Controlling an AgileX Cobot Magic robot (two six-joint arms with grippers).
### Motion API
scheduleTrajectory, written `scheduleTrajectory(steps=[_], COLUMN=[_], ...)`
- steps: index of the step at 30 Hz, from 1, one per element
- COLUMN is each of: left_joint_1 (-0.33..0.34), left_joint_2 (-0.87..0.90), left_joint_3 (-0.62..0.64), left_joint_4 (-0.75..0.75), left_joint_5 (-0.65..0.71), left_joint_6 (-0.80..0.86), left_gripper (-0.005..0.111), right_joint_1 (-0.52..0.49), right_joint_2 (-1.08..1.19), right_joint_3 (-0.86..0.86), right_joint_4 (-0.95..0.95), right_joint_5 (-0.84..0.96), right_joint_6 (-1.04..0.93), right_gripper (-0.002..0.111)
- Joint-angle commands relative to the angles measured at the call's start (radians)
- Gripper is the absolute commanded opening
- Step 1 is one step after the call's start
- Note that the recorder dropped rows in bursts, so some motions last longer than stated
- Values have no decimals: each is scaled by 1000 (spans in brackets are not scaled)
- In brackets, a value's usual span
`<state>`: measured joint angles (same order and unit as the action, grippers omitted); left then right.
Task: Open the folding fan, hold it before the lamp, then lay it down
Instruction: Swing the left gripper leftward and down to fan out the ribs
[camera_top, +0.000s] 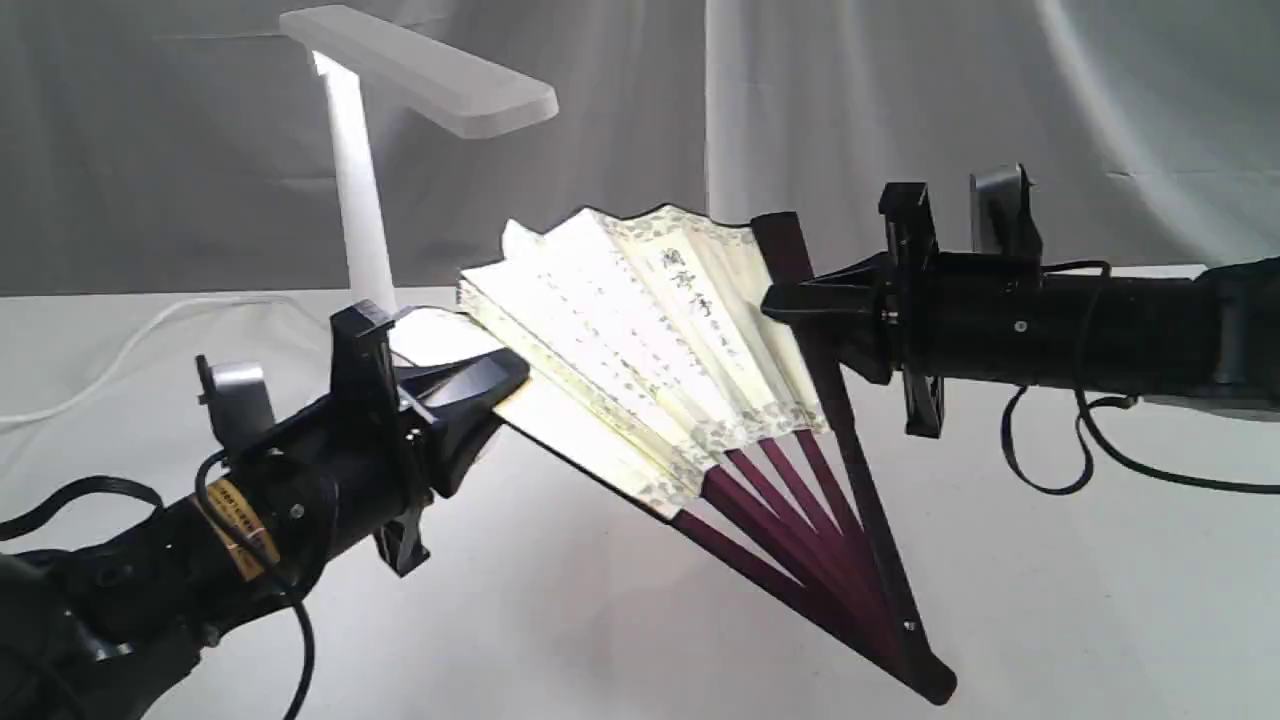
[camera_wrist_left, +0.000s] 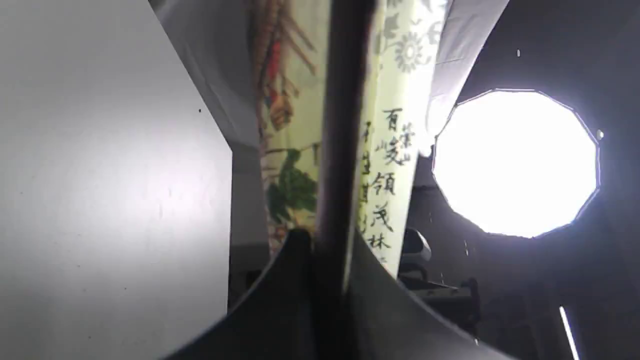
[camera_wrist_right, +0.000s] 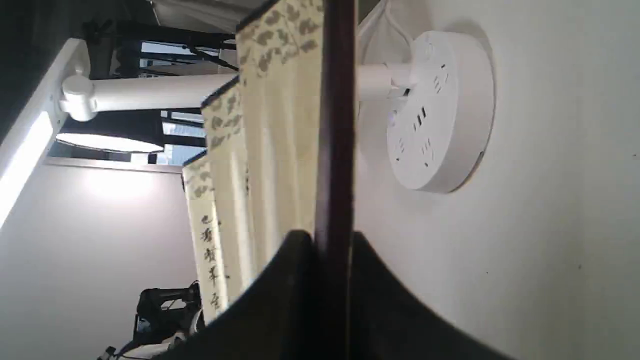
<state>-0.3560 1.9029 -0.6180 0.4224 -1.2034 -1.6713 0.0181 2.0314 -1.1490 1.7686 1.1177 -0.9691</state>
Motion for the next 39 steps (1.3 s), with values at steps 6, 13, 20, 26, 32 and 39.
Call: scheduleTrajectory(steps=[6, 13, 20, 26, 32, 39], left_joint_1=[-15, -123, -257, -358, -393, -393], left_joint_2=[-107, -182, -221, -221, -221, -254], left_joint_3=[125, 199, 232, 232, 233, 270], left_joint_4=[-162, -361, -601, -806, -847, -887], left_joint_5=[-18, -18, -18, -18, -18, -18], left_joint_6=[32, 100, 140, 163, 188, 192], left_gripper=[0, 0, 0, 0, 0, 0], right_joint_1=[-71, -154, -224, -262, -320, -394], right_joint_2=[-1, -1, -1, -1, -1, -1], right_joint_3=[-5, -5, -5, -5, -5, -5], right_joint_4=[-24, -46, -56, -60, -60, -90], right_joint_5=[57, 103, 103, 103, 103, 103], right_joint_6=[-18, 35, 62, 66, 86, 91], right_gripper=[0, 0, 0, 0, 0, 0])
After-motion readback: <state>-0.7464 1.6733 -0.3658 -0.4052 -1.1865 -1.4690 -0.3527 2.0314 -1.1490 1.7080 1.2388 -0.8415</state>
